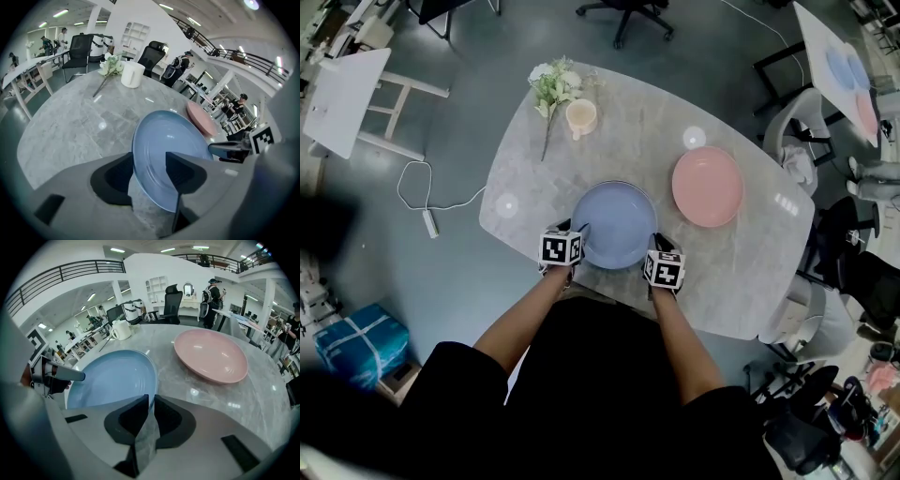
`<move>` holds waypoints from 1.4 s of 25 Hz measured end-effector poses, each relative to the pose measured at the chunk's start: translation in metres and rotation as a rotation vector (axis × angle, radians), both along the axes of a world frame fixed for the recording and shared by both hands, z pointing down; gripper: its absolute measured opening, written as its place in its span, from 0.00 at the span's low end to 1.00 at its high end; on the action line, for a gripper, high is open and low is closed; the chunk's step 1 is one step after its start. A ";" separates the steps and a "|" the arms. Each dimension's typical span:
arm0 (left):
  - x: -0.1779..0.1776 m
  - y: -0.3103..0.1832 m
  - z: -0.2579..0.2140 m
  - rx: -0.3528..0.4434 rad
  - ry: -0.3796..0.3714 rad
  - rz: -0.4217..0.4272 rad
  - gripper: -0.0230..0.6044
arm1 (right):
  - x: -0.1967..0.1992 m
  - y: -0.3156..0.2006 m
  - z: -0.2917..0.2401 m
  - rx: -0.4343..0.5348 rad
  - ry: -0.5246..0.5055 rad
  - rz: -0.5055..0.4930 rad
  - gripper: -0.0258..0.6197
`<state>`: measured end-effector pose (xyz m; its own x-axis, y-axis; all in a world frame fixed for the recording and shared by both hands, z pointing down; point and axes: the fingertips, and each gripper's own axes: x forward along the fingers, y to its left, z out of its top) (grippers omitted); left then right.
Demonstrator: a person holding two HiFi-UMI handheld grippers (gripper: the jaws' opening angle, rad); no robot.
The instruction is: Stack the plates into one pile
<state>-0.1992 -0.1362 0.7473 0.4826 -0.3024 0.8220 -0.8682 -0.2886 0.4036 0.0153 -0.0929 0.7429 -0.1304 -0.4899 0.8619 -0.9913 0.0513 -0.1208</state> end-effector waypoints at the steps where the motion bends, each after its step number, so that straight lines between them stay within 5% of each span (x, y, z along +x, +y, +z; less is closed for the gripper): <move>1: -0.001 0.001 -0.001 0.004 0.006 0.000 0.39 | 0.001 -0.001 -0.001 0.002 -0.002 -0.001 0.08; 10: -0.012 0.006 -0.001 0.027 0.043 0.022 0.40 | 0.005 -0.010 -0.013 0.065 -0.031 0.016 0.08; 17: -0.008 0.004 0.006 0.032 0.073 -0.012 0.40 | 0.004 -0.004 -0.002 0.024 -0.092 0.019 0.14; 24: -0.008 0.004 0.021 -0.001 0.107 -0.029 0.33 | 0.003 -0.004 0.011 0.006 -0.158 0.092 0.14; 35: -0.005 0.014 0.030 -0.099 0.259 -0.061 0.20 | 0.000 -0.003 0.014 -0.049 -0.096 0.047 0.13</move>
<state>-0.2046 -0.1219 0.7775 0.6641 -0.2619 0.7003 -0.7468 -0.1869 0.6382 0.0154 -0.0963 0.7572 -0.1913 -0.4552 0.8696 -0.9763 -0.0027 -0.2162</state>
